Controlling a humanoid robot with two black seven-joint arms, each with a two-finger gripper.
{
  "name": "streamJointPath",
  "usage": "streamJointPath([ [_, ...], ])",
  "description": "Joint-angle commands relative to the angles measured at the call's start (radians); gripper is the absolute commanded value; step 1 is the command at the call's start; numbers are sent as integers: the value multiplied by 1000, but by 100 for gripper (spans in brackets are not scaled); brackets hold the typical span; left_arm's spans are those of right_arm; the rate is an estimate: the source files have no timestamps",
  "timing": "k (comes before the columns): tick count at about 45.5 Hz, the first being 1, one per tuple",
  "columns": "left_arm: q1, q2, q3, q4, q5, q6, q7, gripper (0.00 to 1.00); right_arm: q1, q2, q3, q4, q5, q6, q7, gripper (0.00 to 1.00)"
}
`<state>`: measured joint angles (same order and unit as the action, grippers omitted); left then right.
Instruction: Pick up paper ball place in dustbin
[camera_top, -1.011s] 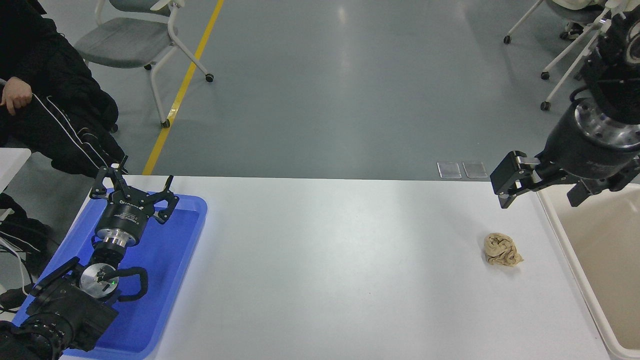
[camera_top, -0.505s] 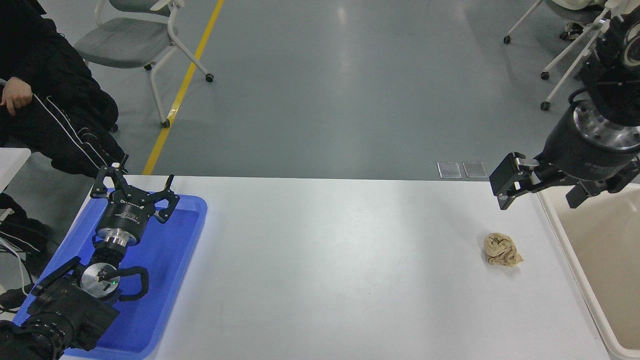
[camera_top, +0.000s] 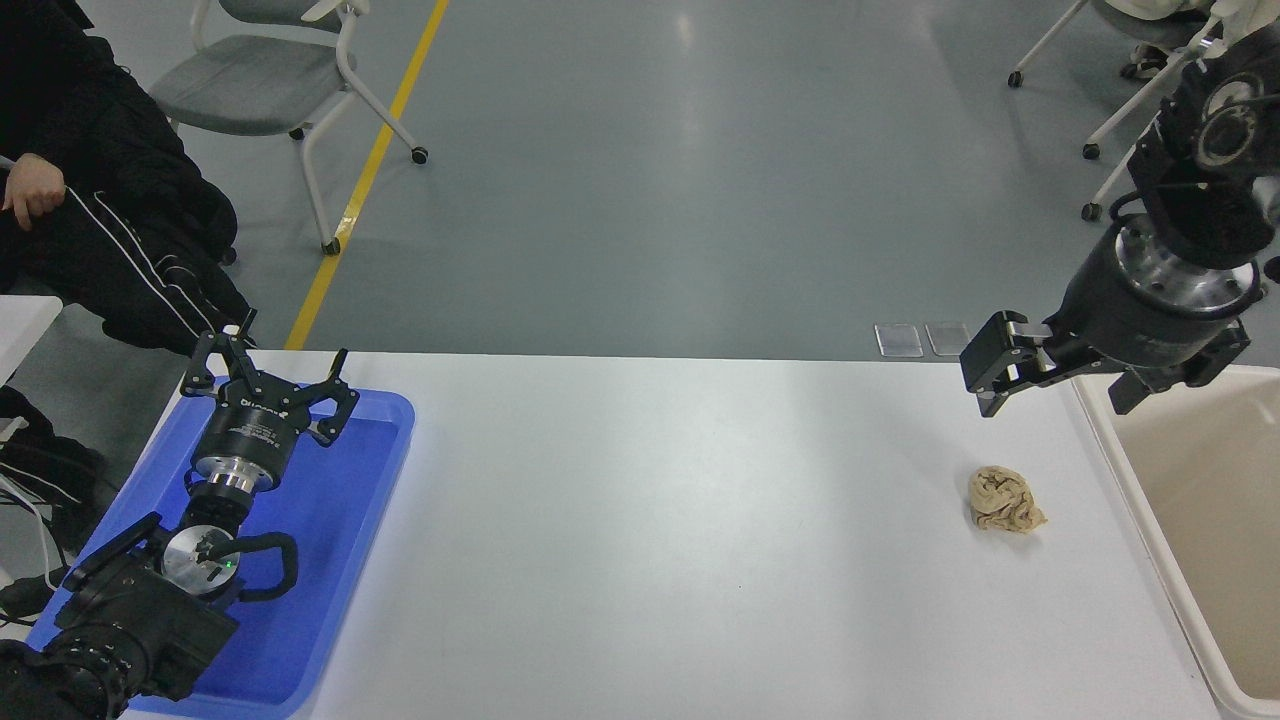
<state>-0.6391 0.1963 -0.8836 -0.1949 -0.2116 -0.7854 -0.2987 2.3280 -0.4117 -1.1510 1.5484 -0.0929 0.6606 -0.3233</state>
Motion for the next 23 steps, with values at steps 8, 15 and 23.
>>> streamJointPath([
  [8, -1, 0, 0, 0, 0, 0, 1, 100, -196, 2, 25, -28, -185, -179, 4, 100],
  [15, -1, -2, 0, 0, 0, 0, 3, 100, -321, -6, 33, -92, -235, -228, 4, 100],
  [23, -1, -2, 0, 0, 0, 0, 3, 100, -518, -6, 71, -279, -232, -237, 24, 100],
])
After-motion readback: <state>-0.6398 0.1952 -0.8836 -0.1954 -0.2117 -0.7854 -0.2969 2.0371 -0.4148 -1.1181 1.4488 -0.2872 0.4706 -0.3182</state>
